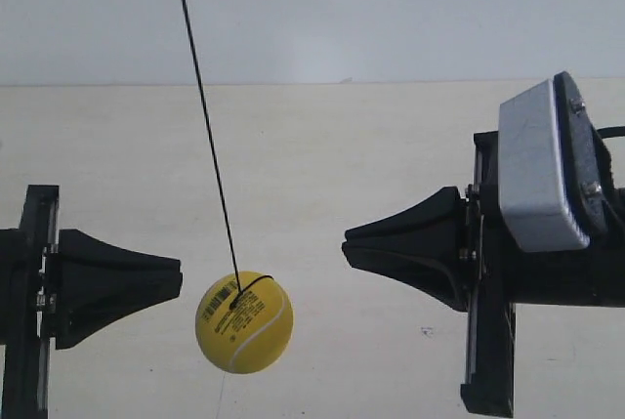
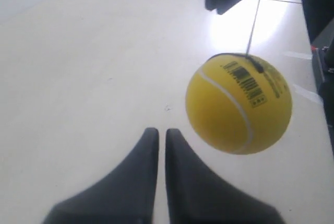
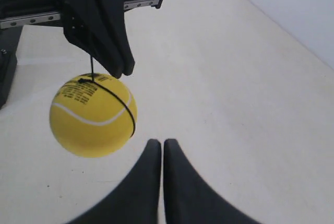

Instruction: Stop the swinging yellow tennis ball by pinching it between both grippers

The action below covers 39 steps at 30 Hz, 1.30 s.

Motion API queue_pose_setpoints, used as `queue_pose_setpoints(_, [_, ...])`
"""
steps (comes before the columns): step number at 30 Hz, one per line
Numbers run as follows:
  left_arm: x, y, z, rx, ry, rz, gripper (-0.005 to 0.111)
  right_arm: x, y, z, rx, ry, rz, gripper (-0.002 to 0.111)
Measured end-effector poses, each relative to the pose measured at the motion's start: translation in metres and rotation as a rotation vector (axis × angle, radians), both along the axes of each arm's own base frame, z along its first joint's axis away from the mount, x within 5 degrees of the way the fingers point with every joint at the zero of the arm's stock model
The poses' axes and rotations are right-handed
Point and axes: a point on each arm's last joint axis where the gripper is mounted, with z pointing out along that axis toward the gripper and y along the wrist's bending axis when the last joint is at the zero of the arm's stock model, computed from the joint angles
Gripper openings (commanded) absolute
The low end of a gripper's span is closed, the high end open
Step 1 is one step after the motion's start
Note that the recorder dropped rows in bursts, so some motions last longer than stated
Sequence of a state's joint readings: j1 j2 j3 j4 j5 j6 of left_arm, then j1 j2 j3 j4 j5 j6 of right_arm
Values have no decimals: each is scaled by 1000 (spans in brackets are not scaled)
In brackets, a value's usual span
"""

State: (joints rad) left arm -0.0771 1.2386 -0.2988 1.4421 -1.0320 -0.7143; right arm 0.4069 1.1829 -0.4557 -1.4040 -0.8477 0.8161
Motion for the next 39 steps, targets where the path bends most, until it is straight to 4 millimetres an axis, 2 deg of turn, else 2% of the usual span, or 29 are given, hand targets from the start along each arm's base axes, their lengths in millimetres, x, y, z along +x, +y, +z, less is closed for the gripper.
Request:
queue_pose_setpoints(6, [-3, 5, 10, 42, -41, 90, 5, 2, -2, -2, -28, -1, -32, 0])
queue_pose_setpoints(12, [1, 14, 21, 45, -82, 262, 5, 13, -5, 3, -26, -36, -139, 0])
queue_pose_setpoints(22, [-6, 35, 53, 0, -203, 564, 5, 45, -3, 50, 16, -134, -299, 0])
queue_pose_setpoints(29, [-13, 43, 80, -84, -276, 678, 5, 54, -6, 69, 16, -184, -375, 0])
queue_pose_setpoints(35, [-17, 54, 94, -91, -302, 804, 5, 45, -30, 92, 1, -247, -581, 0])
queue_pose_setpoints(38, [-26, 62, 101, -104, -315, 891, 5, 26, -50, 115, 53, -296, -711, 0])
queue_pose_setpoints(39, [-32, 65, 104, -115, -333, 918, 5, 13, -59, 124, 82, -327, -753, 0])
